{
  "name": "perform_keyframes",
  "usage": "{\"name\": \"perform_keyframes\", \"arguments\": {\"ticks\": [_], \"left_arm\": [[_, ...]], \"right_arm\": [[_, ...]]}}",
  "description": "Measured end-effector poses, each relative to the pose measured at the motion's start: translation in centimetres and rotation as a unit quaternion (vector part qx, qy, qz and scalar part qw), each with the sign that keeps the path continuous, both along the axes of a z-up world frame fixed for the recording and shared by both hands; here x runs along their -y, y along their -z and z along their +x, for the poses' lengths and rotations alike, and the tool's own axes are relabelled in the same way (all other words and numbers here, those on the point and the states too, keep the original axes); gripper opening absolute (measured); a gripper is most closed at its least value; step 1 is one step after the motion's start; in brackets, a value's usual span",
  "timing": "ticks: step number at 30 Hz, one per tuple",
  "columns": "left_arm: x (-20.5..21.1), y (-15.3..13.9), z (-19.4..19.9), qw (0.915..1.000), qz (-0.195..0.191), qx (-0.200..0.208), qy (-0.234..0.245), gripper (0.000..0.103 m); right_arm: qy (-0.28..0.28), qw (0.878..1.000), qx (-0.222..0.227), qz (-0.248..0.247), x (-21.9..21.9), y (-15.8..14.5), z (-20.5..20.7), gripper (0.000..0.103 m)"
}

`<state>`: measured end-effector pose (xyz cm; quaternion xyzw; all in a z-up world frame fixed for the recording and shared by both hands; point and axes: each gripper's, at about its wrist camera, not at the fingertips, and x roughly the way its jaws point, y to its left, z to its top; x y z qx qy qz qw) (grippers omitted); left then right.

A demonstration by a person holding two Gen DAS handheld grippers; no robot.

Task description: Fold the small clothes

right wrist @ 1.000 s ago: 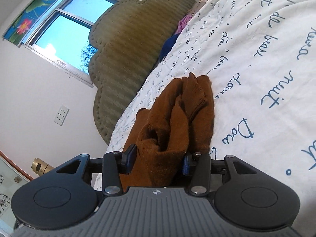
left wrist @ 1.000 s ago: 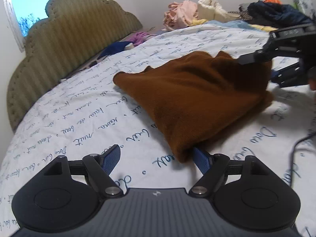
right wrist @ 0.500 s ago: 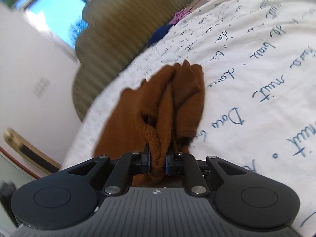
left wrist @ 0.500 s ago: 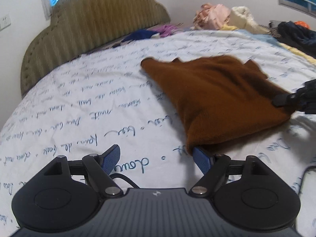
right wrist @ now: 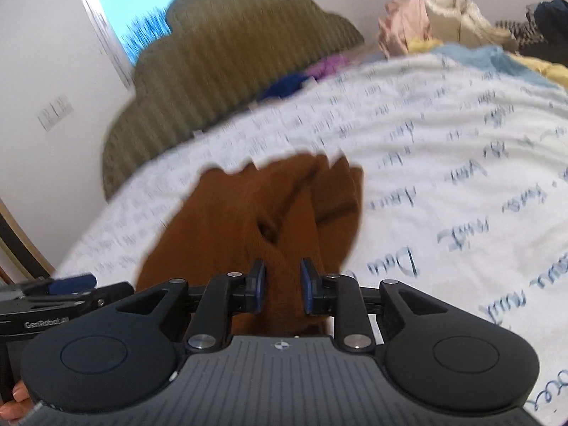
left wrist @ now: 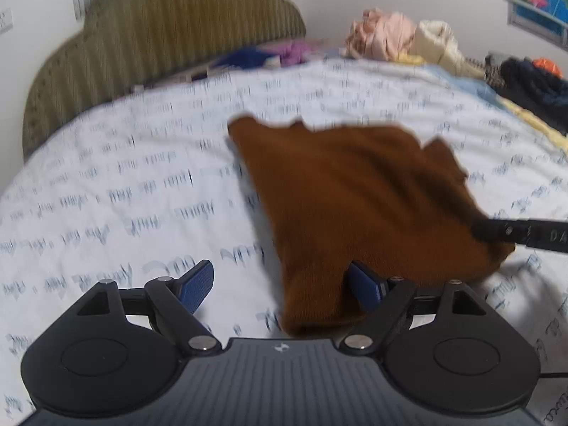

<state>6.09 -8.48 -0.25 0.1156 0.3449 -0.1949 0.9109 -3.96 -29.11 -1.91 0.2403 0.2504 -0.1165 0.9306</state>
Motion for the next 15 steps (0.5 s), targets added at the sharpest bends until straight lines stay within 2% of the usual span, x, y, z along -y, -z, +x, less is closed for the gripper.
{"name": "perform_keyframes", "arguments": {"ticks": [1, 3, 4, 5, 7, 8, 12, 14, 15], "left_arm": [[-0.2, 0.1, -0.1, 0.9999, -0.010, -0.003, 0.004, 0.083], [-1.1, -0.3, -0.1, 0.9992, -0.038, -0.005, 0.010, 0.083], [-1.5, -0.4, 0.4, 0.9984, -0.054, -0.014, 0.011, 0.083], [-2.0, -0.4, 1.2, 0.9967, -0.074, -0.032, 0.012, 0.083], [-3.2, 0.1, 3.1, 0.9898, -0.120, -0.077, 0.000, 0.083], [-3.9, 0.5, 4.1, 0.9836, -0.148, -0.102, -0.009, 0.083], [-5.9, 2.6, 7.2, 0.9500, -0.246, -0.189, -0.033, 0.083], [-6.3, 3.4, 7.7, 0.9353, -0.280, -0.215, -0.027, 0.083], [-6.3, 3.6, 7.8, 0.9306, -0.290, -0.223, -0.019, 0.083]], "right_arm": [[0.003, 1.000, 0.000, 0.005, 0.2, 0.2, -0.2, 0.027], [0.000, 1.000, 0.014, 0.026, 0.9, 0.2, -0.9, 0.049], [-0.005, 0.999, 0.019, 0.040, 1.3, 0.2, -1.0, 0.071], [-0.011, 0.998, 0.025, 0.050, 1.5, 0.3, -1.0, 0.078], [-0.020, 0.997, 0.023, 0.069, 2.0, 0.6, -0.8, 0.075], [-0.026, 0.996, 0.018, 0.079, 2.2, 0.8, -0.6, 0.073], [-0.043, 0.991, 0.011, 0.123, 2.8, 2.0, 0.4, 0.070], [-0.049, 0.990, 0.013, 0.131, 3.0, 2.4, 0.9, 0.070], [-0.052, 0.989, 0.015, 0.136, 3.1, 2.5, 1.2, 0.070]]}}
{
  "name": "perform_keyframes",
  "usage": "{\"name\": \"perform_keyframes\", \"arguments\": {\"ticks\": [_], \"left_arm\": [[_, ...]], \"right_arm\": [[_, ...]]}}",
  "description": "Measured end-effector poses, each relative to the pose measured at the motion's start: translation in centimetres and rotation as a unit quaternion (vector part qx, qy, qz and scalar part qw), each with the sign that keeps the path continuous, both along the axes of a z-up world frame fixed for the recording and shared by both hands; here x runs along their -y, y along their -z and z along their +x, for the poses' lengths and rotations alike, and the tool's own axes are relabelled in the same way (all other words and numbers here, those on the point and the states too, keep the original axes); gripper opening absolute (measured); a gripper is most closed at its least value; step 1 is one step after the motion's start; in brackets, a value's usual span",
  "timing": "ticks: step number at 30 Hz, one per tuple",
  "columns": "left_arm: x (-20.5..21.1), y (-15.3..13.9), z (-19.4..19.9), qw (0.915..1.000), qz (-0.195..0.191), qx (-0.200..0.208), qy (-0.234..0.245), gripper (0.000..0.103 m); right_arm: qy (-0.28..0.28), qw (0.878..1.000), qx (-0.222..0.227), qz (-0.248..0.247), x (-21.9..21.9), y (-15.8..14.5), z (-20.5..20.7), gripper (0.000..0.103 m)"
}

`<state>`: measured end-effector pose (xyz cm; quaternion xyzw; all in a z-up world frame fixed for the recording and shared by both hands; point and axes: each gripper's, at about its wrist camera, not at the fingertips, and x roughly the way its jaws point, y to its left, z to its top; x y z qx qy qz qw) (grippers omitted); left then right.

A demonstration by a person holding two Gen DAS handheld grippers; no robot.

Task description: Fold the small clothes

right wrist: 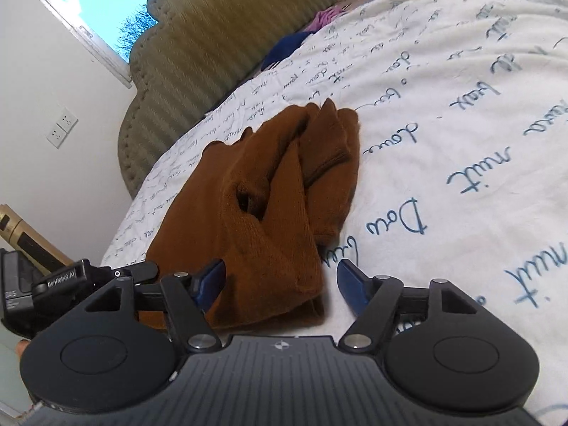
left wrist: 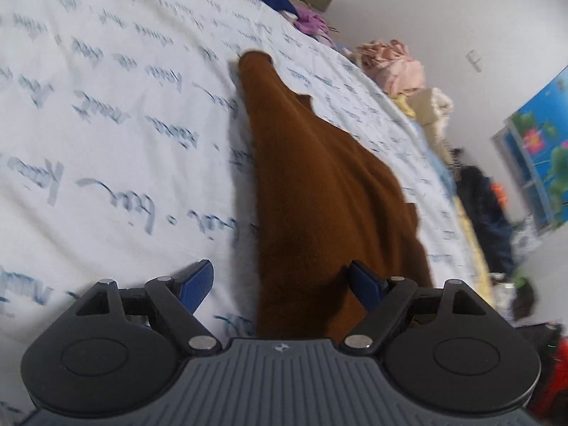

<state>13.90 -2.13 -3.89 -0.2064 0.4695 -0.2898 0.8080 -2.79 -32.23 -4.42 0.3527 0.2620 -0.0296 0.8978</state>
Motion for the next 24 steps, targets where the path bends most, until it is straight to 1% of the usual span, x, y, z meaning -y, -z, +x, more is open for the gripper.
{"name": "perform_keyframes", "arguments": {"ticks": [4, 5, 6, 7, 8, 9, 10, 11, 12, 13, 14, 16, 18, 24], "left_arm": [[0.6, 0.6, -0.8, 0.9990, -0.026, -0.004, 0.035, 0.082], [0.8, 0.7, -1.0, 0.9988, -0.027, -0.004, 0.041, 0.082], [1.0, 0.8, -1.0, 0.9989, -0.024, 0.000, 0.040, 0.080], [1.1, 0.8, -0.9, 0.9990, -0.021, 0.002, 0.039, 0.067], [1.4, 0.9, -0.7, 0.9989, -0.020, -0.002, 0.042, 0.056], [1.5, 1.1, -0.4, 0.9990, -0.016, -0.012, 0.040, 0.042], [1.7, 1.4, -0.2, 0.9990, -0.014, -0.020, 0.038, 0.028], [1.7, 1.5, -0.1, 0.9990, -0.013, -0.024, 0.036, 0.023], [1.6, 1.5, -0.2, 0.9991, -0.012, -0.026, 0.031, 0.019], [1.5, 1.3, -0.4, 0.9993, -0.010, -0.023, 0.027, 0.016], [1.5, 1.0, -0.8, 0.9996, -0.005, -0.015, 0.023, 0.015], [1.4, 0.4, -1.6, 0.9998, 0.009, 0.004, 0.018, 0.014], [1.3, -0.1, -2.4, 0.9997, 0.018, 0.013, 0.014, 0.013], [0.5, -0.7, -5.2, 0.9993, 0.020, 0.026, 0.018, 0.013]], "right_arm": [[-0.018, 1.000, 0.004, 0.020, -0.1, 0.3, 0.7, 0.070], [-0.023, 0.999, 0.005, 0.023, -0.2, 0.3, 0.8, 0.070], [-0.023, 0.999, 0.005, 0.025, -0.2, 0.4, 1.1, 0.070], [-0.021, 0.999, 0.006, 0.031, -0.1, 0.4, 1.4, 0.070], [-0.020, 0.999, 0.009, 0.041, 0.2, 0.5, 1.8, 0.069], [-0.018, 0.998, 0.011, 0.055, 0.5, 0.6, 2.3, 0.068], [-0.015, 0.998, 0.011, 0.067, 0.8, 0.9, 2.9, 0.060], [-0.014, 0.997, 0.008, 0.074, 0.9, 1.1, 3.5, 0.047], [-0.014, 0.997, 0.001, 0.077, 1.0, 1.3, 3.9, 0.038], [-0.014, 0.996, -0.004, 0.083, 1.0, 1.6, 4.3, 0.029], [-0.015, 0.996, -0.003, 0.090, 0.9, 1.8, 4.4, 0.027], [-0.016, 0.996, -0.002, 0.091, 0.7, 1.7, 4.2, 0.025], [-0.019, 0.995, 0.001, 0.098, 0.4, 1.6, 3.7, 0.024], [-0.037, 0.993, 0.010, 0.116, 0.0, 1.4, 1.2, 0.024]]}}
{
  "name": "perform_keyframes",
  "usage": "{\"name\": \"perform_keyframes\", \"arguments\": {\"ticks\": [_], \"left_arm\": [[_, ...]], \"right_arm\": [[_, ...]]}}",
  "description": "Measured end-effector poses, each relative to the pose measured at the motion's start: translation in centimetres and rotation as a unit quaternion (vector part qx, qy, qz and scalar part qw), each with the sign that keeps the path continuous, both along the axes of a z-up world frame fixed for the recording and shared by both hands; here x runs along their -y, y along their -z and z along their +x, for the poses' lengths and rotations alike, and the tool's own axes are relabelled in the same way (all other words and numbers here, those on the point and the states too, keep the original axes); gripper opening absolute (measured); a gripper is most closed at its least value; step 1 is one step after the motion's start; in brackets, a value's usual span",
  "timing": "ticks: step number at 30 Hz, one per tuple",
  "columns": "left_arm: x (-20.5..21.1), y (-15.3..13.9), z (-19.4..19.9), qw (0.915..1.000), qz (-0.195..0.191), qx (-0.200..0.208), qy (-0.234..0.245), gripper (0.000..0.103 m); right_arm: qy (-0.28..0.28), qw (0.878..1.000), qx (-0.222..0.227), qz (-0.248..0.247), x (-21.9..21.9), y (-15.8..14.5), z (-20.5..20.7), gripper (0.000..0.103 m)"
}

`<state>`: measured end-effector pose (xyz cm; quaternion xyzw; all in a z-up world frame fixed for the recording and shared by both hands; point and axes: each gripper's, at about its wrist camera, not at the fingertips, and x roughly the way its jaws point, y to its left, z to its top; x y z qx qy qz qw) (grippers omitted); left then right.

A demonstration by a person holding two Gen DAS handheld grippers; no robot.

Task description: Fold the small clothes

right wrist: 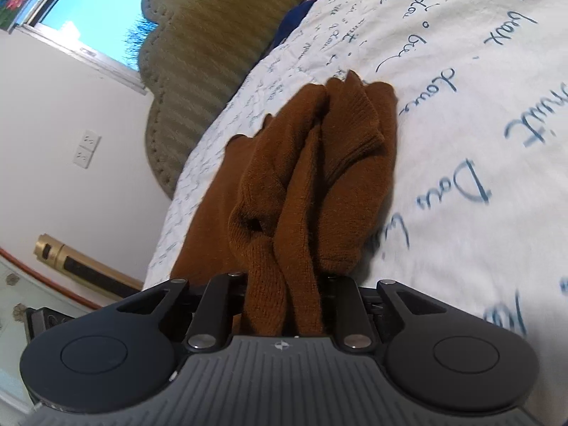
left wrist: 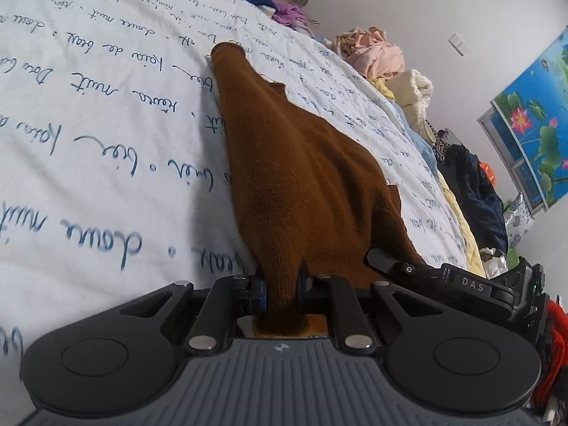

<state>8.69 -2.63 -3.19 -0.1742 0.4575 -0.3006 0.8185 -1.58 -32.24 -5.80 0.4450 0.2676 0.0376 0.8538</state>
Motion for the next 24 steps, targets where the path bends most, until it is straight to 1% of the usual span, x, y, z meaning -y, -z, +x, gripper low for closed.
{"name": "perform_keyframes", "arguments": {"ticks": [2, 4, 5, 6, 8, 9, 10, 11, 12, 14, 15, 20, 24], "left_arm": [[0.1, 0.3, -0.1, 1.0000, 0.010, 0.001, 0.001, 0.014], [-0.1, 0.4, -0.2, 0.9999, 0.010, 0.003, -0.007, 0.018], [-0.2, 0.2, -0.4, 0.9998, 0.013, 0.010, -0.012, 0.019], [-0.2, -0.2, -0.8, 0.9994, 0.021, 0.023, -0.016, 0.021], [-0.1, -1.2, -2.0, 0.9964, 0.054, 0.060, -0.027, 0.030], [0.0, -1.7, -2.5, 0.9940, 0.070, 0.077, -0.031, 0.035], [0.2, -1.9, -3.1, 0.9916, 0.086, 0.090, -0.036, 0.040], [0.3, -2.1, -3.5, 0.9893, 0.101, 0.097, -0.041, 0.041], [0.5, -2.2, -4.0, 0.9873, 0.114, 0.102, -0.043, 0.043], [0.9, -2.2, -4.7, 0.9836, 0.139, 0.107, -0.044, 0.043], [1.1, -2.1, -5.1, 0.9820, 0.146, 0.110, -0.047, 0.043], [1.6, -2.0, -6.4, 0.9778, 0.166, 0.116, -0.056, 0.044], [1.6, -2.0, -7.2, 0.9740, 0.182, 0.119, -0.063, 0.046]], "right_arm": [[-0.001, 1.000, -0.006, -0.006, 0.0, 0.1, -0.6, 0.025], [0.002, 1.000, -0.017, -0.012, 0.0, 0.5, -0.6, 0.027], [0.006, 1.000, -0.016, -0.020, -0.2, 0.3, -0.8, 0.029], [0.010, 0.999, -0.016, -0.039, -0.6, -0.2, -1.1, 0.032], [0.015, 0.996, -0.018, -0.090, -1.7, -1.4, -1.9, 0.043], [0.018, 0.993, -0.019, -0.116, -2.3, -1.9, -2.3, 0.045], [0.020, 0.990, -0.022, -0.139, -2.9, -2.3, -2.7, 0.049], [0.023, 0.986, -0.026, -0.160, -3.5, -2.6, -3.1, 0.053], [0.025, 0.983, -0.029, -0.180, -4.0, -2.9, -3.4, 0.056], [0.027, 0.975, -0.035, -0.217, -5.0, -3.3, -4.0, 0.067], [0.026, 0.972, -0.034, -0.229, -5.5, -3.4, -4.3, 0.069], [0.022, 0.963, -0.036, -0.265, -6.9, -3.4, -5.5, 0.076], [0.024, 0.964, -0.037, -0.261, -7.5, -3.3, -5.8, 0.078]]}}
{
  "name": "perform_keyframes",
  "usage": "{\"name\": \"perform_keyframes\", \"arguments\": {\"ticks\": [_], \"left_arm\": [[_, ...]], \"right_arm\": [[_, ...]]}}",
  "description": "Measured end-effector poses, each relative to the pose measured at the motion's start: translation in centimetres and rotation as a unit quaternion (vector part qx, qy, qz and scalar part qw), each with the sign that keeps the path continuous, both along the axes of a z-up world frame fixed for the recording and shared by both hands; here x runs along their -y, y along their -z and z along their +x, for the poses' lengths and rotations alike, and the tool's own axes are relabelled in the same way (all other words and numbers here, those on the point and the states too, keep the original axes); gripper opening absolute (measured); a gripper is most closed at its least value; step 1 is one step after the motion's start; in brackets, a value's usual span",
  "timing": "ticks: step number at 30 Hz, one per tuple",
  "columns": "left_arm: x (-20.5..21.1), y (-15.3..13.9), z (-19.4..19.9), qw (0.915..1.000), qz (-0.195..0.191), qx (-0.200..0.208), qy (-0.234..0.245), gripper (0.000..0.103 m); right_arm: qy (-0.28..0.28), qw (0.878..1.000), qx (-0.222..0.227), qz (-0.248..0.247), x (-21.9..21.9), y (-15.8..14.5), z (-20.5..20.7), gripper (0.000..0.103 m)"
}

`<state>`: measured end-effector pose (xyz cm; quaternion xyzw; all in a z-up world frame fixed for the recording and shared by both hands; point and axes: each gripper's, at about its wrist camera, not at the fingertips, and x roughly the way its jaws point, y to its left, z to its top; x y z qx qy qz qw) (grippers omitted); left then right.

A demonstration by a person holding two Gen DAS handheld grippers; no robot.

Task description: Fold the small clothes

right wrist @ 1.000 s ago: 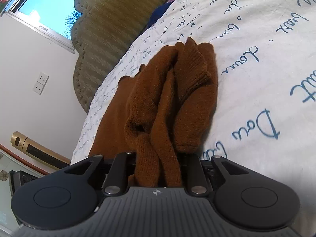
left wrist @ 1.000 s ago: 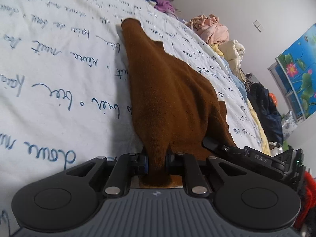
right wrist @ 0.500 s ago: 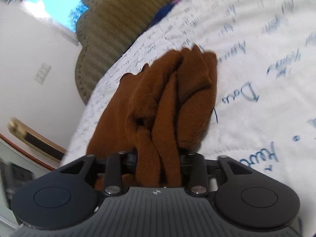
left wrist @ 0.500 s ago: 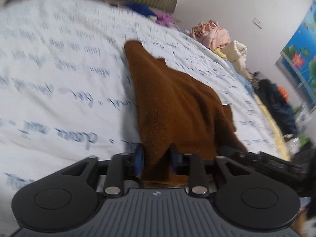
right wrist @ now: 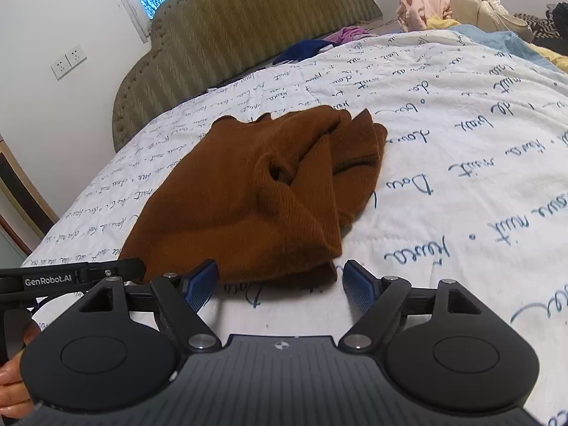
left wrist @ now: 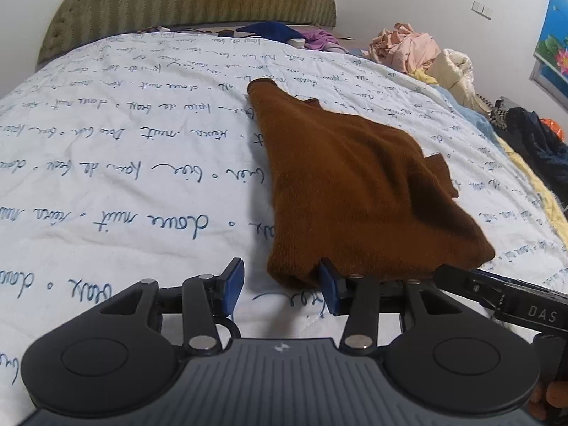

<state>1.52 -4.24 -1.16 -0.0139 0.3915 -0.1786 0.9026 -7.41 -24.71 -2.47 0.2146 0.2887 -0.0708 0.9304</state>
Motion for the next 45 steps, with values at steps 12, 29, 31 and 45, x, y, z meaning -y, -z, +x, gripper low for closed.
{"name": "perform_keyframes", "arguments": {"ticks": [12, 29, 31, 45], "left_arm": [[-0.3, 0.3, -1.4, 0.9997, 0.019, -0.002, -0.014, 0.048], [0.3, 2.3, -3.4, 0.9981, 0.046, 0.032, -0.025, 0.066], [0.4, 2.6, -3.6, 0.9974, 0.052, 0.044, -0.025, 0.068], [0.7, 4.0, -4.3, 0.9911, 0.086, 0.081, -0.062, 0.098]], "right_arm": [[0.004, 1.000, -0.005, -0.030, -2.1, 0.3, -1.1, 0.086], [0.032, 0.992, -0.020, -0.121, -3.7, 1.4, -1.2, 0.098], [0.033, 0.991, -0.022, -0.130, -4.0, 1.4, -1.1, 0.100], [0.050, 0.983, -0.030, -0.176, -4.7, 2.2, -1.2, 0.103]]}}
